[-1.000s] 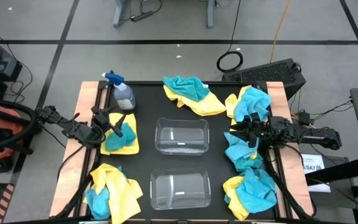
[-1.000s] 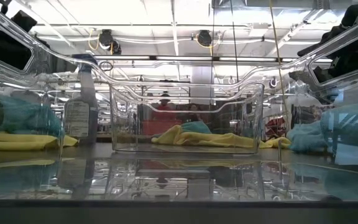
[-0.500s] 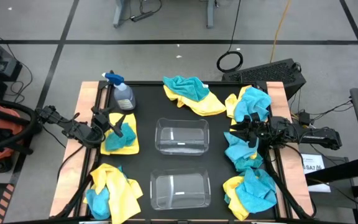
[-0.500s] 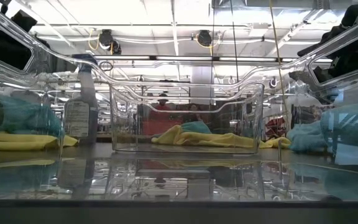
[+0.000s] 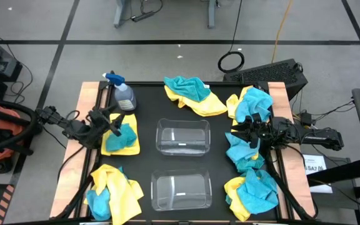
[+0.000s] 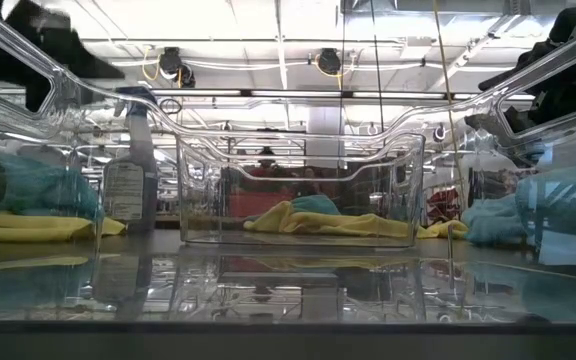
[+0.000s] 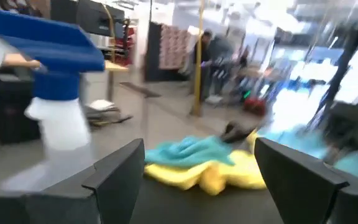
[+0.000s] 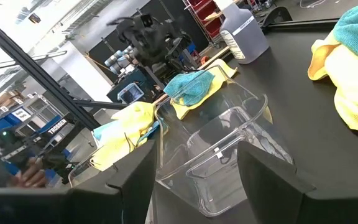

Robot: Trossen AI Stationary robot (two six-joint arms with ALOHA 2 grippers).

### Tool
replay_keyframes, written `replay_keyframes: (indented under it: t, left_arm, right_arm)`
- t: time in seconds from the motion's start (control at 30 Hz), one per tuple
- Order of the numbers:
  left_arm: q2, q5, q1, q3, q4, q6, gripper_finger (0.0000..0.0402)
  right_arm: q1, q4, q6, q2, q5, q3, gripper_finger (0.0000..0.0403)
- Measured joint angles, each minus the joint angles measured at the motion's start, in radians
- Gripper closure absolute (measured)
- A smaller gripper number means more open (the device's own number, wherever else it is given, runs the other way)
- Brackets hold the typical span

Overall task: Sort microfiber towel by color & place in baskets
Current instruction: Put the blue microfiber cloth into the bottom transparent bin

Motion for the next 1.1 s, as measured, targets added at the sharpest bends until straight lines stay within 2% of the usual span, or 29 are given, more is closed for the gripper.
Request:
replay_keyframes:
  t: [0.2, 0.37, 0.57, 0.8, 1.0, 1.1]
  left_arm:
    - [0.0, 0.168, 0.001, 0.008, 0.216, 0.045, 0.0091]
    - [0.012, 0.311, -0.006, 0.076, 0.164, 0.104, 0.0091]
    - [0.118, 0.31, -0.016, 0.256, -0.049, 0.106, 0.0091]
    - [0.376, 0.299, -0.015, 0.512, -0.277, 0.141, 0.0091]
    - [0.584, 0.205, -0.015, 0.731, -0.505, 0.132, 0.0091]
    - [0.671, 0.187, -0.015, 0.806, -0.511, 0.139, 0.0091]
  right_arm:
    - [0.0, 0.0, 0.0, 0.0, 0.0, 0.0, 0.0188]
    - [0.0, 0.0, 0.0, 0.0, 0.0, 0.0, 0.0188]
    - [0.0, -0.001, 0.0, 0.0, 0.0, 0.0, 0.0188]
    - [0.0, -0.001, 0.0, 0.0, 0.0, 0.0, 0.0188]
    - [0.0, -0.001, 0.0, 0.0, 0.0, 0.0, 0.0188]
    - [0.0, -0.001, 0.0, 0.0, 0.0, 0.0, 0.0188]
